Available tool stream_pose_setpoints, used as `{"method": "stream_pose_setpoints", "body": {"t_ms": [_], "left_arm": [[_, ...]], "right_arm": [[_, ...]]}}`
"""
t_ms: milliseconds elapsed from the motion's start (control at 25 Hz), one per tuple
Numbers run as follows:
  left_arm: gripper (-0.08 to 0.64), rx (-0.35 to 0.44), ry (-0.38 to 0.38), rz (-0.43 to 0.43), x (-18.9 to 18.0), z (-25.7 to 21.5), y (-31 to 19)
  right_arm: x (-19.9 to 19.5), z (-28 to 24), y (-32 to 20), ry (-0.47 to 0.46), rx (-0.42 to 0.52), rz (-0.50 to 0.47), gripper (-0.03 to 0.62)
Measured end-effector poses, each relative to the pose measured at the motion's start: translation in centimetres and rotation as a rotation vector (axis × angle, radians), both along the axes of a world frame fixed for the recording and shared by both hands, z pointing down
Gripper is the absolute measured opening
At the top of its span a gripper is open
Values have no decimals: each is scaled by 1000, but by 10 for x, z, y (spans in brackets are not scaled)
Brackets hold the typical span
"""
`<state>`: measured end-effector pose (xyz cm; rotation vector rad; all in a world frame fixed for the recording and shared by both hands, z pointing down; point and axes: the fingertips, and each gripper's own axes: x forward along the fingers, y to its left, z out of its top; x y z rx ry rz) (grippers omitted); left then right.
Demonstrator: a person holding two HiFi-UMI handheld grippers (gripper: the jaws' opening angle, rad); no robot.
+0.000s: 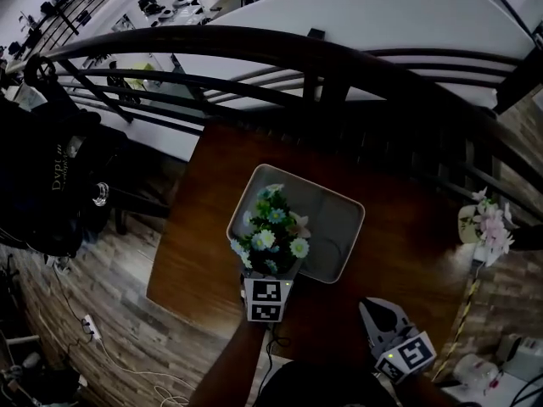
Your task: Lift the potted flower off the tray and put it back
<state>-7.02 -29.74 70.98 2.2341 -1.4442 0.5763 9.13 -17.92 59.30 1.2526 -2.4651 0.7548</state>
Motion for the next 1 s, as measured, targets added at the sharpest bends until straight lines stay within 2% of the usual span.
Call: {"method": "stream_pose_setpoints", "body": {"t_ms": [120, 560, 680, 880, 1000], "left_arm": [[506, -2, -18, 17, 4, 8, -7], [505, -10, -72, 0, 1, 26, -14], [505, -22, -75, 3, 1, 24, -14], [505, 40, -78, 8, -1, 10, -15], [505, 51, -82, 24, -9, -5, -13]], "right_arm": [[5, 6, -3, -7, -23, 21, -8], [15, 8, -15, -53, -66, 70, -8], [12, -1, -22, -59, -42, 60, -8], [7, -13, -27, -73, -15, 51, -8], [-1, -21, -21, -62, 2, 53, -8]]}}
